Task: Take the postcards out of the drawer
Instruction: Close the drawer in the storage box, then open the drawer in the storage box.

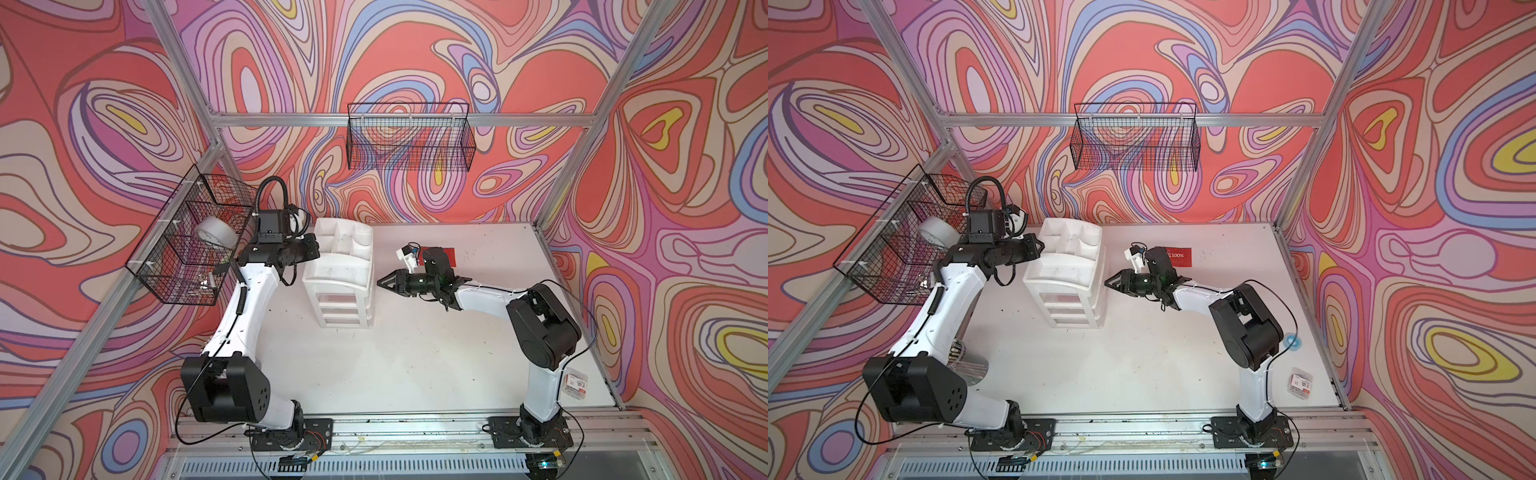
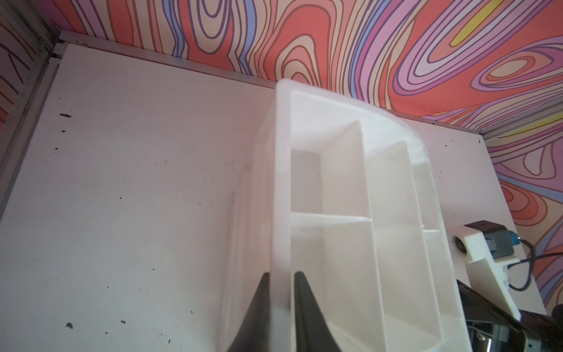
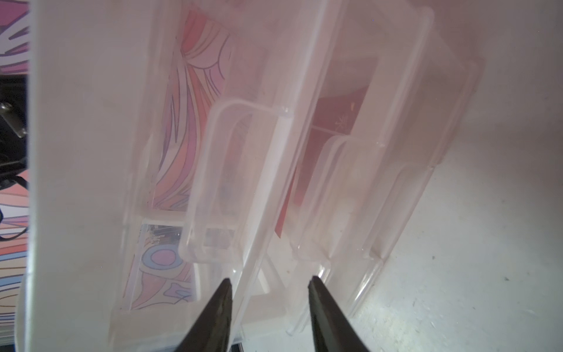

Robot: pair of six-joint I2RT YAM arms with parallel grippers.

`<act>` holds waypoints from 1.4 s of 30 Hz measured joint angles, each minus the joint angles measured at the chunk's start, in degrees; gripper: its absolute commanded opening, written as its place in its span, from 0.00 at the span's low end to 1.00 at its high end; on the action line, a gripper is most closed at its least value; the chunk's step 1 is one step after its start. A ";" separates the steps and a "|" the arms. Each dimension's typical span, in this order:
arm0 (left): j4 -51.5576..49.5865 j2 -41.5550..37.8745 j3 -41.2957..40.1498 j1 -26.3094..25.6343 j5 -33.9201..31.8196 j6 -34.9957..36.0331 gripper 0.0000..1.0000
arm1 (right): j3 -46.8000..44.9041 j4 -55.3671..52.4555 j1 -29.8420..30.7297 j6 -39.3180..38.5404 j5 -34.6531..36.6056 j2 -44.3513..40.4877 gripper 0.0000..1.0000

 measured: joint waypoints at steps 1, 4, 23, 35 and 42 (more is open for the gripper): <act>0.09 0.02 0.00 0.00 0.00 0.02 0.08 | -0.94 1.55 -0.04 0.90 0.22 0.00 0.45; 0.13 0.15 0.13 0.00 0.02 -0.02 0.04 | -2.75 6.27 -0.07 3.65 0.52 0.09 0.48; 0.13 0.44 0.37 0.00 -0.17 0.22 0.00 | -4.85 32.02 -0.11 16.72 0.15 8.85 0.64; 0.24 0.44 0.28 0.00 -0.09 0.24 0.00 | -1.25 38.56 -0.11 21.68 -0.76 15.76 0.66; 0.57 0.44 0.15 0.00 0.09 0.22 0.00 | 0.79 43.17 -0.09 25.11 -1.29 17.81 0.66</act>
